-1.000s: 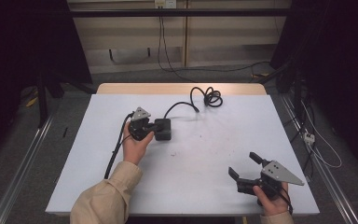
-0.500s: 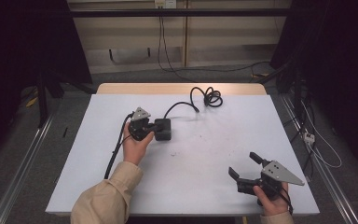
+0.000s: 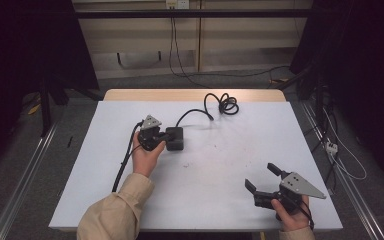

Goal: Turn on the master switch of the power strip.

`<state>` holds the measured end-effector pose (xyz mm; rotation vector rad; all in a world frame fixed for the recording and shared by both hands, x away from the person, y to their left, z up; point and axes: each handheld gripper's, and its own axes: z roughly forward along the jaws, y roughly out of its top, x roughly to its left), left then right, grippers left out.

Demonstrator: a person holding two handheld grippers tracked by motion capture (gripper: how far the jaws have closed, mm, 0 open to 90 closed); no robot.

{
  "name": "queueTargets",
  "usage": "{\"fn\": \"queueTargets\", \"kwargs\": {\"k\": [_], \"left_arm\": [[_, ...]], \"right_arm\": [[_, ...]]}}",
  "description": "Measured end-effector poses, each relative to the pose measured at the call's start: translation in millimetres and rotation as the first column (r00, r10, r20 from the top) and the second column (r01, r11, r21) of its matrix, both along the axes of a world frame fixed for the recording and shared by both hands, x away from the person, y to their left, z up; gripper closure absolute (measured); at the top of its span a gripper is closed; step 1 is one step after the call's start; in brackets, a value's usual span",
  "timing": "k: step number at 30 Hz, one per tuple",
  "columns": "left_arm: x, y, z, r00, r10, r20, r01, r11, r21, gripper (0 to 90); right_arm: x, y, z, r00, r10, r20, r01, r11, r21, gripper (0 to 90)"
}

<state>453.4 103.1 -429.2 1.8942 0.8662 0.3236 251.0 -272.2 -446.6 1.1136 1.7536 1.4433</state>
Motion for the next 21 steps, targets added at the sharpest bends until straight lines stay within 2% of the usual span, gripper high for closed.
{"fn": "queueTargets", "kwargs": {"k": [2,21], "left_arm": [[0.0,-0.3,-0.4,1.0000,0.005,-0.004,-0.005,0.9999,-0.012,90.0],[0.7,0.4,-0.6,0.9998,0.008,-0.017,-0.009,0.9997,-0.022,90.0]], "right_arm": [[0.2,-0.4,-0.1,1.0000,-0.001,0.002,0.001,1.0000,-0.001,4.2],[0.4,-0.9,0.2,1.0000,-0.002,0.004,0.002,1.0000,0.003,4.3]]}}
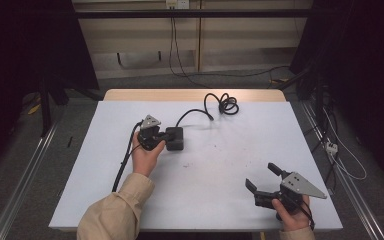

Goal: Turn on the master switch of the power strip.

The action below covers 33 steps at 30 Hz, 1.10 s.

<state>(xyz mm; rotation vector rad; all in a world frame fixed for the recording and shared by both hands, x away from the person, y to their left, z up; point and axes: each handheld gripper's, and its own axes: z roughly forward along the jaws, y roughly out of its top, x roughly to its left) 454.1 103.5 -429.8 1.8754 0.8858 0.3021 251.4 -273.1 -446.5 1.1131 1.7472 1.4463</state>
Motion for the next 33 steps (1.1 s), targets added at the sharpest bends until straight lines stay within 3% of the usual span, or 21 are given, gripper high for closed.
{"fn": "queueTargets", "kwargs": {"k": [33], "left_arm": [[-1.7,-1.9,0.7,0.9999,0.016,-0.002,-0.016,0.9998,0.012,90.0]], "right_arm": [[-0.4,0.1,0.6,1.0000,-0.001,-0.001,0.001,1.0000,0.002,4.4]]}}
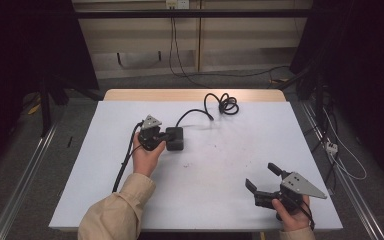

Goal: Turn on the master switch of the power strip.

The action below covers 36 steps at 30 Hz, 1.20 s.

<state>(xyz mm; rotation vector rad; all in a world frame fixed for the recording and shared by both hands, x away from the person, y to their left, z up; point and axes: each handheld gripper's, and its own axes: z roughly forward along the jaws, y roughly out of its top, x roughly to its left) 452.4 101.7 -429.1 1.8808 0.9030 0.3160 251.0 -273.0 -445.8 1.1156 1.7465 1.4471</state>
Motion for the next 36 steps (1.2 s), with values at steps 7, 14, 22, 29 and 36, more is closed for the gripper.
{"fn": "queueTargets", "kwargs": {"k": [7,14,22,29,36], "left_arm": [[-0.7,-1.1,0.3,1.0000,0.007,-0.001,-0.007,1.0000,0.003,90.0],[-0.9,-1.3,1.1,1.0000,0.003,0.005,-0.003,0.9996,0.027,90.0],[-1.6,-2.4,0.8,0.9999,0.009,0.007,-0.009,0.9994,0.034,90.0],[-2.5,-3.1,0.9,0.9999,0.011,0.013,-0.011,0.9991,0.041,90.0],[-3.2,-3.1,0.4,0.9997,0.019,0.015,-0.019,0.9992,0.035,90.0]], "right_arm": [[-0.1,0.0,0.1,1.0000,0.000,-0.001,0.000,1.0000,0.000,4.4],[-0.2,0.2,0.5,1.0000,0.000,-0.001,0.000,1.0000,0.000,4.4],[-0.5,0.1,0.5,1.0000,0.001,0.001,-0.001,1.0000,0.001,4.4],[-0.6,0.4,0.6,1.0000,0.004,0.001,-0.004,1.0000,0.000,4.4],[-0.8,-0.2,0.8,1.0000,0.002,0.003,-0.002,1.0000,0.002,4.4]]}}
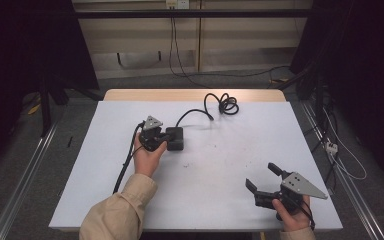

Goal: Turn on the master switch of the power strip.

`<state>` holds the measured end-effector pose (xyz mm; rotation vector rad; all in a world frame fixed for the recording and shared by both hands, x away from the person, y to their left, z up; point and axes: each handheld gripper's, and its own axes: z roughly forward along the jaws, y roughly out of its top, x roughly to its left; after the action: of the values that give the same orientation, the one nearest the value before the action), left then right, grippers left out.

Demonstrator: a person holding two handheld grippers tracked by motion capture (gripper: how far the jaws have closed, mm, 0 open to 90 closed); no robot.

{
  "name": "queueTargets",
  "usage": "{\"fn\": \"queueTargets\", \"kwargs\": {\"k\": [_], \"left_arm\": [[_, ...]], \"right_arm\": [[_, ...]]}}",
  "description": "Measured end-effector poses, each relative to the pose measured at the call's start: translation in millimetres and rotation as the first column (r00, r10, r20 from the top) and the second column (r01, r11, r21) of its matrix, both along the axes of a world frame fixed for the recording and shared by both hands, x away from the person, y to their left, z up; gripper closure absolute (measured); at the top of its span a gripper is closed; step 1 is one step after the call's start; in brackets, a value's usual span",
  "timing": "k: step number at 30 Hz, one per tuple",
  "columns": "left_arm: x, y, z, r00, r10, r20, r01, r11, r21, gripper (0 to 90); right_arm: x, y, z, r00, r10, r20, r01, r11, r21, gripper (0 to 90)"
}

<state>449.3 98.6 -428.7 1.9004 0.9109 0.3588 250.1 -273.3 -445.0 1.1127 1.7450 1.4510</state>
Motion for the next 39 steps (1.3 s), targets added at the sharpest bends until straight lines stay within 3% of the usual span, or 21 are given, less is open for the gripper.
{"fn": "queueTargets", "kwargs": {"k": [39], "left_arm": [[3.6,7.0,-1.8,0.9988,0.013,-0.047,-0.016,0.9969,-0.077,90.0]], "right_arm": [[1.5,0.7,0.1,1.0000,0.005,0.001,-0.005,1.0000,0.006,4.5]]}}
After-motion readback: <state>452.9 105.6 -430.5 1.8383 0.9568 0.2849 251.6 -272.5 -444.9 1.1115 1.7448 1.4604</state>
